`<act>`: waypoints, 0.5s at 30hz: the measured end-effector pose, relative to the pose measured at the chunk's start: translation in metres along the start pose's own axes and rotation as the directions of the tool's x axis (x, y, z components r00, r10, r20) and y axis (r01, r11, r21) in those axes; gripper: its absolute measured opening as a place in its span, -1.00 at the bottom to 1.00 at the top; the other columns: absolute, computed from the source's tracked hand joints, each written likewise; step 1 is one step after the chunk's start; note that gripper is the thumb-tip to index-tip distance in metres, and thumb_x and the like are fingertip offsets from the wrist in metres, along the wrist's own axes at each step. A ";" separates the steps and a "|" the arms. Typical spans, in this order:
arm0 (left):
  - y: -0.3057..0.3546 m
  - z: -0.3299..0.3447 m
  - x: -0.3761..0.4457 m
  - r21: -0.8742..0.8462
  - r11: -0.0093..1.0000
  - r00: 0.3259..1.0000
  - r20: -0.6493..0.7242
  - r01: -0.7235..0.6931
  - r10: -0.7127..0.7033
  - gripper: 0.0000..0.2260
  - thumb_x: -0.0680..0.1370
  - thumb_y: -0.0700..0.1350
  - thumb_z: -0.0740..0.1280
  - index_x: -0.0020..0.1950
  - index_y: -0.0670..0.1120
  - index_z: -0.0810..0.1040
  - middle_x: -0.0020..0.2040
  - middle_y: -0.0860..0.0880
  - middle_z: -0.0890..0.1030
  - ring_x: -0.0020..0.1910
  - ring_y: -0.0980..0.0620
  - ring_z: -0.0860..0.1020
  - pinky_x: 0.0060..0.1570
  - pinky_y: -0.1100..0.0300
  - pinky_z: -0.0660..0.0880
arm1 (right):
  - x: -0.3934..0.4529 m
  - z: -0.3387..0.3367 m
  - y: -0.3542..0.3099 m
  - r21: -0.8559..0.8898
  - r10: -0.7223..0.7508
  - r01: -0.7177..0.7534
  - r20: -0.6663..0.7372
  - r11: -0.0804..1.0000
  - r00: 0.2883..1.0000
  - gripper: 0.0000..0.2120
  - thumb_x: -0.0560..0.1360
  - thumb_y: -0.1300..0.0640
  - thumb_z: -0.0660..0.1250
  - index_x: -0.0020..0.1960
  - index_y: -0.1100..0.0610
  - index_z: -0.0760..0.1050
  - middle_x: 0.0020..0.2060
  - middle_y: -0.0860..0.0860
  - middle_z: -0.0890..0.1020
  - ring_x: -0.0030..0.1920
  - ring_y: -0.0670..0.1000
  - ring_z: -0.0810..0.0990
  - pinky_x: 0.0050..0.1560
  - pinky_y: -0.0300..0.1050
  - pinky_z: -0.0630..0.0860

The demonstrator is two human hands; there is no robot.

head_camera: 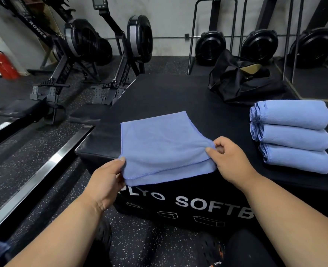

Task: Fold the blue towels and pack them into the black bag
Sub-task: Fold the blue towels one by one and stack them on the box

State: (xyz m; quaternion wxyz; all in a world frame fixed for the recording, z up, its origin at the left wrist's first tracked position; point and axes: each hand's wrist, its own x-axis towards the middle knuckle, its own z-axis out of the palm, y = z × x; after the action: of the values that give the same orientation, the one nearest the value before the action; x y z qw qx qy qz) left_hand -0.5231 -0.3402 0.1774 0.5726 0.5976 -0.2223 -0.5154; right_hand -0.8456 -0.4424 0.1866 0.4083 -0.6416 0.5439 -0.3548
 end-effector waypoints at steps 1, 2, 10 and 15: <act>0.005 0.001 0.002 -0.015 1.000 1.000 0.006 -0.018 0.018 -0.77 0.71 -0.10 0.27 0.22 -0.14 0.68 0.11 -0.07 0.72 0.00 -0.01 0.63 0.01 0.03 0.50 | 0.000 0.002 -0.005 0.154 0.026 -0.030 0.030 0.988 0.999 -0.84 0.62 0.07 0.38 -0.04 0.15 0.48 -0.36 -0.04 0.48 -0.28 -0.02 0.45 -0.17 -0.01 0.50; 0.010 0.002 0.005 -0.035 0.999 0.999 0.020 -0.031 0.032 -0.76 0.71 -0.12 0.26 0.23 -0.18 0.67 0.14 -0.10 0.73 0.04 -0.02 0.66 0.07 0.01 0.54 | 0.000 0.005 -0.010 0.290 0.053 -0.070 0.069 0.954 0.996 -0.86 0.64 0.10 0.37 0.01 0.17 0.47 -0.31 0.01 0.54 -0.25 0.01 0.51 -0.16 0.01 0.54; 0.046 0.011 0.026 -0.014 0.997 0.996 0.042 -0.077 0.077 -0.76 0.71 -0.18 0.26 0.19 -0.29 0.66 0.15 -0.21 0.73 0.13 -0.10 0.70 0.26 -0.03 0.54 | 0.012 0.014 -0.026 0.532 0.206 -0.340 0.296 0.776 0.933 -0.90 0.66 0.25 0.32 -0.03 0.12 0.52 -0.26 -0.02 0.64 -0.37 -0.12 0.51 -0.37 -0.25 0.37; 0.103 0.036 0.082 0.180 0.981 0.997 -0.016 -0.075 0.080 -0.84 0.64 -0.14 0.36 0.07 -0.20 0.68 -0.01 -0.18 0.73 -0.02 -0.14 0.66 -0.12 0.12 0.53 | 0.063 0.007 -0.064 0.559 0.206 -0.309 0.240 0.770 0.949 -0.91 0.62 0.33 0.34 0.03 0.26 0.63 -0.15 0.14 0.71 -0.21 0.01 0.63 -0.09 -0.13 0.49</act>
State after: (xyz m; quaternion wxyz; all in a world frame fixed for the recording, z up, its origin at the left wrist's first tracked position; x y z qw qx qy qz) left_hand -0.4908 -0.4518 0.2488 0.5386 0.6437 -0.2842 -0.4634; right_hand -0.8031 -0.4986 0.2420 0.6754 -0.4292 0.4539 -0.3920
